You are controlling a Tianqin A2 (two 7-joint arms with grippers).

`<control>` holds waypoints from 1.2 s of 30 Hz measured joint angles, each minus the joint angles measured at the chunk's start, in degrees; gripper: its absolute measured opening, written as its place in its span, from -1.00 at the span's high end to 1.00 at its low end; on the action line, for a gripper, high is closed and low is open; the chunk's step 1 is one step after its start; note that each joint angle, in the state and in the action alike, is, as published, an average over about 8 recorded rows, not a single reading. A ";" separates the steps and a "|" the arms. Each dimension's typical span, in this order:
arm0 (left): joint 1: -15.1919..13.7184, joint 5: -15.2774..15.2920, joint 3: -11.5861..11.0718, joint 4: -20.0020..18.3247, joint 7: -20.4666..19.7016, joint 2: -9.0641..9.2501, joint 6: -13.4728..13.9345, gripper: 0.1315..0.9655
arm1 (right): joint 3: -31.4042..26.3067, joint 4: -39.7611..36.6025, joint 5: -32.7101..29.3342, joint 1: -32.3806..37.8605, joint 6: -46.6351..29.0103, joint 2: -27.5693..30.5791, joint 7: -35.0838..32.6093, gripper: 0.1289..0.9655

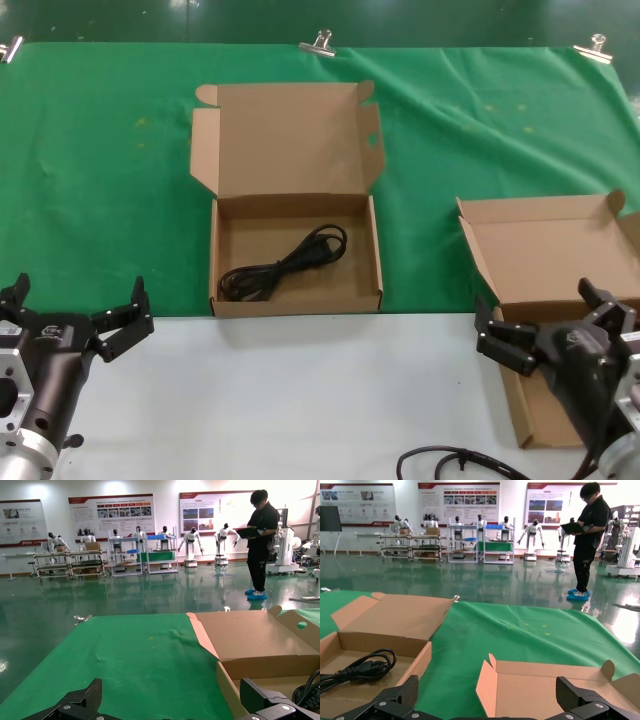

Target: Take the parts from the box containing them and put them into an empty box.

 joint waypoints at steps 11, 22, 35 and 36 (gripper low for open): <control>0.00 0.00 0.00 0.00 0.01 0.00 0.00 -1.00 | 0.00 0.00 0.00 0.00 0.00 0.00 0.00 -1.00; 0.00 0.00 0.00 0.00 0.00 0.00 0.00 -1.00 | 0.00 0.00 0.00 0.00 0.00 0.00 0.00 -1.00; 0.00 0.00 0.00 0.00 0.00 0.00 0.00 -1.00 | 0.00 0.00 0.00 0.00 0.00 0.00 0.00 -1.00; 0.00 0.00 0.00 0.00 0.00 0.00 0.00 -1.00 | 0.00 0.00 0.00 0.00 0.00 0.00 0.00 -1.00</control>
